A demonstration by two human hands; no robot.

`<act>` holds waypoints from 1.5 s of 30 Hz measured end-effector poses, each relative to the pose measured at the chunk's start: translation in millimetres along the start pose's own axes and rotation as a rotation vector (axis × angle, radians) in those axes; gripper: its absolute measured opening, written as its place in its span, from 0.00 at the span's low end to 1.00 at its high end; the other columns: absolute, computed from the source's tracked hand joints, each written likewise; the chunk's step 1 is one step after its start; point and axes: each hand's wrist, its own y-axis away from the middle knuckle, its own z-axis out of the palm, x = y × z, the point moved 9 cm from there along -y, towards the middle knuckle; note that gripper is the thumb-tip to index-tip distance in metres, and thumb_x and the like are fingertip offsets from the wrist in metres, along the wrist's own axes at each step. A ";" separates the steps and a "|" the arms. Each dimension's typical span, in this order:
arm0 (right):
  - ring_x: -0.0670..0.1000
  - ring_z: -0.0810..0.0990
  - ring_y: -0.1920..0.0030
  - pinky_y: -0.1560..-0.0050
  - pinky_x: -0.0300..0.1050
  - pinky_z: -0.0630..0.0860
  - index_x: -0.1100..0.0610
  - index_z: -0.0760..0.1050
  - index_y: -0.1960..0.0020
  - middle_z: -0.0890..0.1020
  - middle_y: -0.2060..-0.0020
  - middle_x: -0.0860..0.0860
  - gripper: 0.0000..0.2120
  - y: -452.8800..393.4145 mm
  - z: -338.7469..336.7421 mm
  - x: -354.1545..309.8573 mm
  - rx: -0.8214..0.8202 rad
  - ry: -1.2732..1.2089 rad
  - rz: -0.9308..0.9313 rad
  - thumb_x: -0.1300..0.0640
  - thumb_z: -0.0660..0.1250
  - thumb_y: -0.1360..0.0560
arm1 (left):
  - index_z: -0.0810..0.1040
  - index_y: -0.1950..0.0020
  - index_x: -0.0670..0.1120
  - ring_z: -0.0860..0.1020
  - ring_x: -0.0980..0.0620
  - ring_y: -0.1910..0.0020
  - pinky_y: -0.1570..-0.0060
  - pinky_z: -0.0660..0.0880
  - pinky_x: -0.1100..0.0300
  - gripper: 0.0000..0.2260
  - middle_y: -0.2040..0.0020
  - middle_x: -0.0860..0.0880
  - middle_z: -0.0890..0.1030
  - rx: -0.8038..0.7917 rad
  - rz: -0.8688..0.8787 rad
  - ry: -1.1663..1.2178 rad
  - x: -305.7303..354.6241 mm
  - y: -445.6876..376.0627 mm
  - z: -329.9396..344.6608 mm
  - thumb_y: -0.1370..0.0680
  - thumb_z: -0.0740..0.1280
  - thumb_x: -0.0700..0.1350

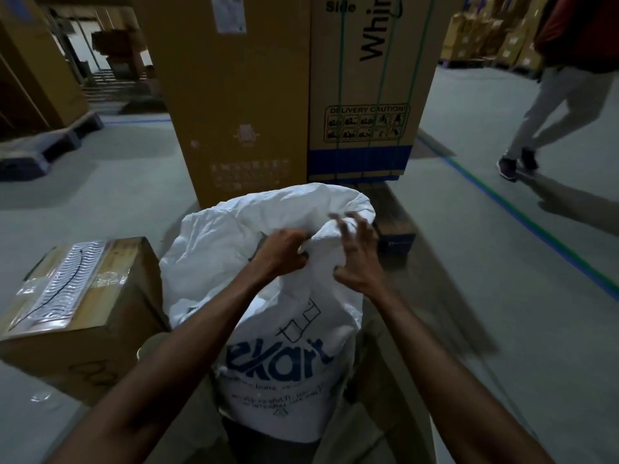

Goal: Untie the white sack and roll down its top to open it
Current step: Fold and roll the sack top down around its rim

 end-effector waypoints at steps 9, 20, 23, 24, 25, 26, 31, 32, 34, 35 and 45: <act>0.59 0.84 0.58 0.59 0.57 0.83 0.61 0.77 0.45 0.82 0.54 0.58 0.16 -39.9 4.1 -44.5 -0.049 0.270 -0.353 0.60 0.77 0.30 | 0.82 0.54 0.46 0.79 0.56 0.65 0.61 0.78 0.57 0.07 0.61 0.51 0.83 0.043 -0.064 0.278 -16.3 2.9 -26.1 0.32 0.73 0.41; 0.55 0.80 0.63 0.64 0.52 0.81 0.56 0.75 0.54 0.82 0.60 0.52 0.15 -44.3 -11.6 -14.8 0.196 0.124 -0.044 0.56 0.76 0.36 | 0.75 0.48 0.41 0.79 0.41 0.57 0.59 0.79 0.48 0.16 0.53 0.40 0.79 0.232 0.014 0.000 -35.7 48.3 -27.5 0.32 0.74 0.31; 0.56 0.78 0.49 0.48 0.53 0.76 0.53 0.74 0.42 0.78 0.46 0.52 0.29 -43.1 -4.6 -38.1 0.074 0.220 -0.186 0.50 0.75 0.41 | 0.77 0.56 0.39 0.74 0.43 0.65 0.70 0.75 0.50 0.08 0.61 0.40 0.75 0.280 0.272 -0.257 -21.0 40.4 -33.7 0.30 0.73 0.29; 0.56 0.77 0.45 0.44 0.55 0.74 0.52 0.72 0.38 0.76 0.42 0.53 0.33 -40.6 1.2 -50.1 0.014 0.267 -0.280 0.48 0.75 0.41 | 0.77 0.57 0.39 0.72 0.44 0.65 0.70 0.73 0.51 0.06 0.62 0.40 0.73 0.286 0.353 -0.317 -15.5 40.1 -30.1 0.28 0.73 0.31; 0.55 0.76 0.45 0.44 0.56 0.73 0.51 0.71 0.36 0.75 0.41 0.53 0.35 -37.4 7.3 -61.4 -0.036 0.306 -0.363 0.47 0.75 0.41 | 0.77 0.56 0.39 0.71 0.44 0.65 0.70 0.72 0.51 0.05 0.61 0.41 0.73 0.294 0.425 -0.345 -10.7 40.1 -25.6 0.26 0.72 0.34; 0.55 0.77 0.48 0.47 0.55 0.75 0.51 0.71 0.36 0.76 0.42 0.53 0.34 -35.6 14.8 -68.8 -0.081 0.323 -0.423 0.49 0.76 0.41 | 0.77 0.54 0.39 0.71 0.44 0.63 0.69 0.72 0.51 0.04 0.60 0.41 0.73 0.293 0.487 -0.342 -5.6 40.2 -21.7 0.24 0.71 0.36; 0.56 0.80 0.63 0.67 0.52 0.81 0.59 0.77 0.42 0.80 0.57 0.55 0.22 -30.3 34.8 -57.0 -0.094 0.168 -0.444 0.67 0.73 0.35 | 0.74 0.48 0.45 0.74 0.44 0.54 0.58 0.76 0.52 0.09 0.50 0.39 0.77 0.236 0.536 -0.122 11.6 45.3 -11.4 0.24 0.71 0.38; 0.57 0.80 0.64 0.69 0.53 0.81 0.61 0.78 0.47 0.80 0.59 0.56 0.18 -29.6 30.4 -51.6 -0.041 0.155 -0.429 0.70 0.72 0.35 | 0.77 0.50 0.47 0.74 0.44 0.50 0.53 0.76 0.52 0.08 0.47 0.40 0.76 0.198 0.465 -0.030 6.6 45.9 -10.1 0.27 0.73 0.41; 0.58 0.80 0.66 0.70 0.52 0.81 0.61 0.77 0.53 0.80 0.62 0.56 0.15 -28.4 21.2 -44.9 0.064 0.152 -0.419 0.72 0.72 0.36 | 0.83 0.54 0.50 0.71 0.46 0.39 0.40 0.72 0.57 0.09 0.40 0.43 0.73 0.150 0.279 0.163 -11.4 47.3 -12.8 0.31 0.78 0.47; 0.57 0.80 0.66 0.70 0.50 0.80 0.60 0.77 0.53 0.80 0.62 0.55 0.16 -27.4 17.7 -43.8 0.104 0.155 -0.426 0.73 0.74 0.37 | 0.84 0.54 0.51 0.71 0.48 0.36 0.38 0.71 0.59 0.10 0.38 0.45 0.73 0.130 0.194 0.255 -22.2 48.1 -14.1 0.33 0.80 0.47; 0.53 0.70 0.45 0.48 0.49 0.70 0.50 0.71 0.46 0.71 0.46 0.51 0.26 -21.2 34.9 -43.5 -0.180 0.026 -0.308 0.49 0.76 0.41 | 0.75 0.60 0.48 0.76 0.52 0.61 0.62 0.76 0.55 0.15 0.60 0.51 0.79 0.064 -0.006 0.200 -53.7 40.4 -13.6 0.35 0.75 0.32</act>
